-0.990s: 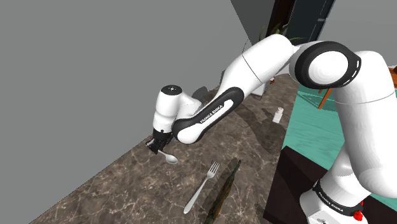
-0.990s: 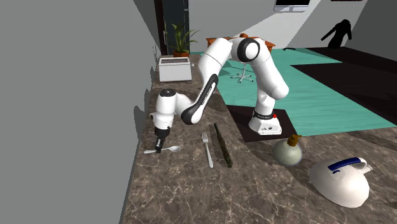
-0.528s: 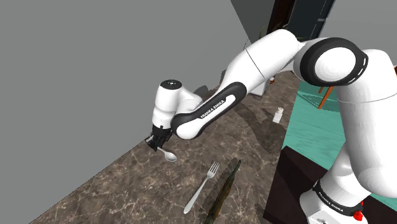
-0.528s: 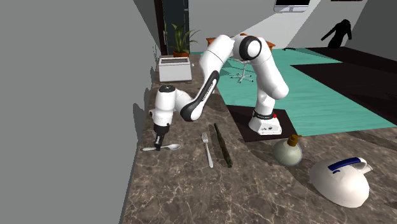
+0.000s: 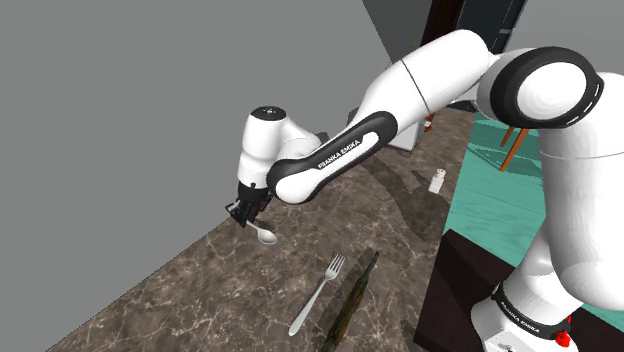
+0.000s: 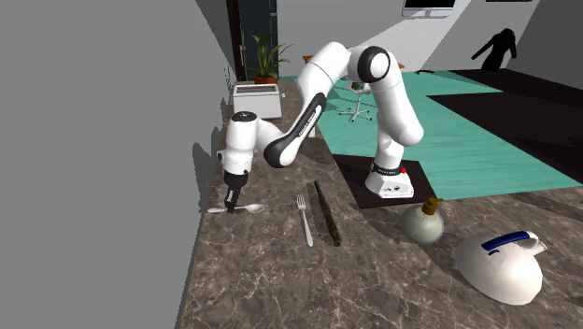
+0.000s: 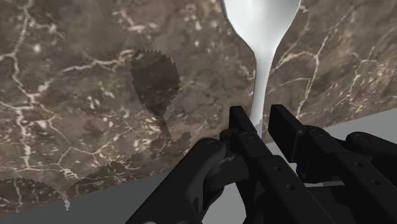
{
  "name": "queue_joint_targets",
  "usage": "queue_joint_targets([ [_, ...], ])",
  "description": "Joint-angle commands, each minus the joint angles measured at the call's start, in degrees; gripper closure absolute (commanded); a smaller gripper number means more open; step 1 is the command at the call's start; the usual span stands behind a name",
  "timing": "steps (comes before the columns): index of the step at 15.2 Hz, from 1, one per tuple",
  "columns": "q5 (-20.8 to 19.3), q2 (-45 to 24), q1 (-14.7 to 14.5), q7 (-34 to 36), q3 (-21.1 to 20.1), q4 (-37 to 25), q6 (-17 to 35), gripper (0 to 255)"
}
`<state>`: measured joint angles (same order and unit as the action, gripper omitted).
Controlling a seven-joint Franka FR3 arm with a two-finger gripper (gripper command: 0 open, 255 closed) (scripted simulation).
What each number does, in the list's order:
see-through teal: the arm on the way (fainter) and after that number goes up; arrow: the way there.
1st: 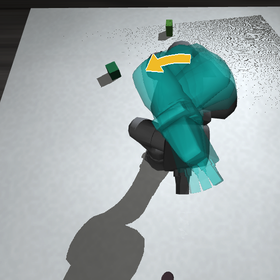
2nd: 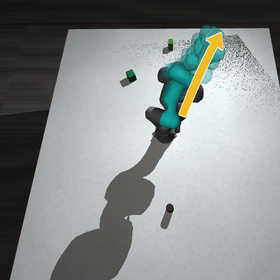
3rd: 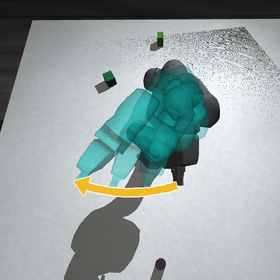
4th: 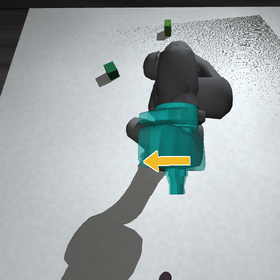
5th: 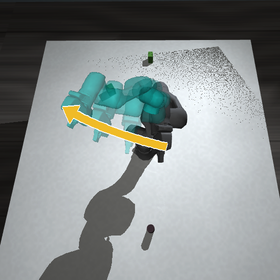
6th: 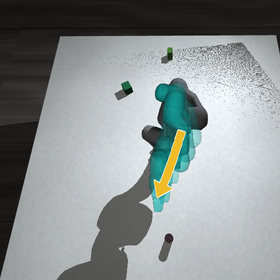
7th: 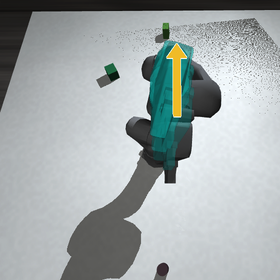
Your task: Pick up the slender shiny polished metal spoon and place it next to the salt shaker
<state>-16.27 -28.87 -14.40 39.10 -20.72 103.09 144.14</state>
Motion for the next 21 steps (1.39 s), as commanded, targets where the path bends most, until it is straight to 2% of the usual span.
queue_joint_targets([
  [1,0.5,0.8,0.2,-0.4,-0.4,-0.5,-1.3,255],
  [19,4.6,7.1,1.7,-3.2,-2.8,-5.1,-11.9,255],
  [21,6.5,10.4,4.3,-5.8,-3.0,-0.5,-10.2,255],
])
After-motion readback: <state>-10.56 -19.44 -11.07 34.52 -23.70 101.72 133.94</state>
